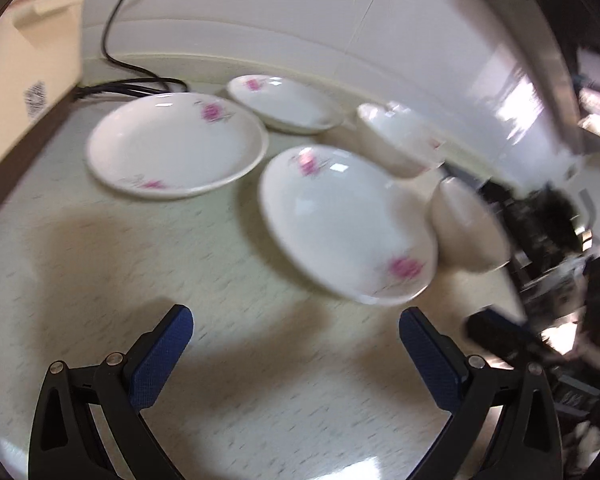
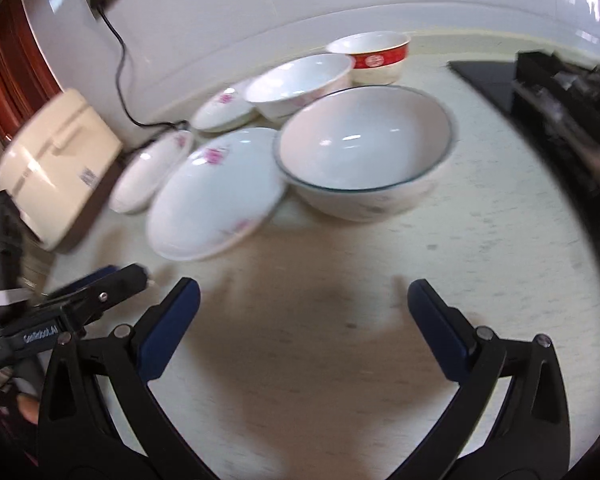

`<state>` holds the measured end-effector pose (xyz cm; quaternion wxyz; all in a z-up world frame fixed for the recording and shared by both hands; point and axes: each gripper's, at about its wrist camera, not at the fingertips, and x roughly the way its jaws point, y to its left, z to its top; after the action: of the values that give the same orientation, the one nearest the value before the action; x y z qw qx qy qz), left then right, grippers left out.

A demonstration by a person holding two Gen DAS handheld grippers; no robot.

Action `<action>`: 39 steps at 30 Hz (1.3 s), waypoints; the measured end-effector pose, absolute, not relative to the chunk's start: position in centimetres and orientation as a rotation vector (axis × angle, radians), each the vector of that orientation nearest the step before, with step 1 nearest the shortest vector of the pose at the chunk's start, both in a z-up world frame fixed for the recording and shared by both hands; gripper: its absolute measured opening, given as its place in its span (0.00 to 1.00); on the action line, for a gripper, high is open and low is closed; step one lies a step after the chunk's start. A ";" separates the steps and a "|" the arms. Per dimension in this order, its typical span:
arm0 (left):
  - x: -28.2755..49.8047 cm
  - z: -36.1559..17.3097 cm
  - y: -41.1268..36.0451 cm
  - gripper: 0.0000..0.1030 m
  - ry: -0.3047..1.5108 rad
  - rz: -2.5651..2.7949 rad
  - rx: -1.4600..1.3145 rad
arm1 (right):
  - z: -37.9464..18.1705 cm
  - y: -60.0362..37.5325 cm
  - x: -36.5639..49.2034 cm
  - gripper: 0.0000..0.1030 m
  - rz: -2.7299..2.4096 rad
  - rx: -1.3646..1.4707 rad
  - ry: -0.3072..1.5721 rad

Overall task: Organize plates and bowls
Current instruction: 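Reach both grippers to the large rose-print plate and grip its rim, then lift the rose plate with both grippers and carry it toward the rice cooker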

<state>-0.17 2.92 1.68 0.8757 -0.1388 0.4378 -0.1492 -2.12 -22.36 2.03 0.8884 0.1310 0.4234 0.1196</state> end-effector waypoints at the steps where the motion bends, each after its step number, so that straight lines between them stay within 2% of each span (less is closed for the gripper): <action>1: 0.1 1.7 3.2 1.00 0.910 -0.317 -0.325 | 2.0 -22.2 -1.9 0.99 0.275 0.302 0.871; 3: 1.1 1.5 3.6 1.00 0.914 -0.329 -0.397 | 2.1 -21.7 -1.7 0.95 0.300 0.351 0.852; 8: 3.4 1.3 3.7 1.00 0.898 -0.304 -0.452 | 1.2 -20.6 0.8 0.59 0.290 0.419 0.895; 11: 4.5 1.3 3.3 0.94 0.888 -0.286 -0.467 | 1.1 -20.0 1.7 0.56 0.278 0.441 0.895; 14: 5.3 1.0 2.7 0.82 0.887 -0.286 -0.460 | 0.8 -19.7 2.5 0.49 0.280 0.478 0.891; 17: 5.9 0.8 2.1 0.74 0.870 -0.263 -0.436 | 0.6 -19.3 3.1 0.47 0.281 0.499 0.884; 19: 6.3 0.6 1.5 0.64 0.862 -0.276 -0.425 | 0.6 -19.2 3.3 0.47 0.272 0.498 0.876; 20: 6.2 0.5 1.3 0.55 0.863 -0.282 -0.418 | 0.6 -19.1 3.4 0.44 0.268 0.498 0.873; 21: 6.3 0.4 1.1 0.53 0.860 -0.274 -0.407 | 0.6 -19.1 3.4 0.41 0.258 0.495 0.870; 22: 6.3 0.4 1.1 0.52 0.861 -0.268 -0.404 | 0.5 -19.1 3.4 0.32 0.234 0.488 0.870; 23: 6.4 0.3 1.2 0.47 0.859 -0.265 -0.409 | 0.5 -19.2 3.3 0.27 0.215 0.485 0.869; 26: 6.2 -0.1 2.2 0.18 0.874 -0.236 -0.431 | 0.3 -19.6 3.2 0.21 0.193 0.509 0.862; 36: 4.3 0.0 2.2 0.17 0.856 -0.225 -0.409 | 1.0 -20.1 -0.1 0.21 0.204 0.490 0.812; 39: 3.6 0.0 3.0 0.20 0.872 -0.210 -0.438 | 0.9 -19.8 -1.0 0.21 0.245 0.482 0.832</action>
<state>3.58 2.97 -0.04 0.8781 -0.2100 0.4180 -0.1006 -0.98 -19.80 0.92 0.8794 0.2311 0.3994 0.1173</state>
